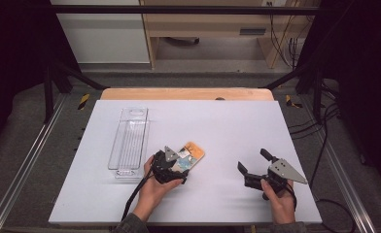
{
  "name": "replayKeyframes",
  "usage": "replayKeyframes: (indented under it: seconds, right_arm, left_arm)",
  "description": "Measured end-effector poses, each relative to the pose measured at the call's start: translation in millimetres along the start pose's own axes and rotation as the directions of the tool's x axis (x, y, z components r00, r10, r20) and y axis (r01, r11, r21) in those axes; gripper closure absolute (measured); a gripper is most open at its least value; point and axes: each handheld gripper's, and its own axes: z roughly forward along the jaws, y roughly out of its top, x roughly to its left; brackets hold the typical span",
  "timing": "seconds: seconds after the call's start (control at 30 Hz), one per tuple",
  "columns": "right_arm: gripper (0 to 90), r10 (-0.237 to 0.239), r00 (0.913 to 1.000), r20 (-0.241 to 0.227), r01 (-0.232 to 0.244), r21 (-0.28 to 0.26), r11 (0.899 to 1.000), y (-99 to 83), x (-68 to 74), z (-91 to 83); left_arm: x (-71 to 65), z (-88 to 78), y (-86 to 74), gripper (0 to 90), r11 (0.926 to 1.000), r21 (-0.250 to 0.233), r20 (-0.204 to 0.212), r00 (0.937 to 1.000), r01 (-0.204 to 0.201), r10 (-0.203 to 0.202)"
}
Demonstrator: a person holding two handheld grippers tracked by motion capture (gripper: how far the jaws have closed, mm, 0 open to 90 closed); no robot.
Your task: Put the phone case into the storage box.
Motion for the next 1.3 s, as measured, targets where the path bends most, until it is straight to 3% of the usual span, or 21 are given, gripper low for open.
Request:
replayKeyframes:
  seconds: [0.83,1.2,1.3]
  right_arm:
    - [3.0,-0.005,1.0000,-0.003,0.005,0.000,1.000,0.2,1.3,0.0]
    - [3.1,-0.028,0.9995,-0.013,0.028,0.001,1.000,1.8,6.6,-1.1]
    - [3.3,-0.038,0.9991,-0.021,0.038,-0.002,0.999,3.4,10.6,-0.2]
  left_arm:
    - [0.4,-11.5,9.9,14.0,0.9973,-0.073,0.037,0.9992,-0.012,0.014]
    - [-2.8,-28.9,29.8,14.2,0.9908,-0.133,0.072,0.9969,-0.023,0.033]
    - [-3.0,-37.1,43.5,14.2,0.9863,-0.163,0.091,0.9950,-0.026,0.042]
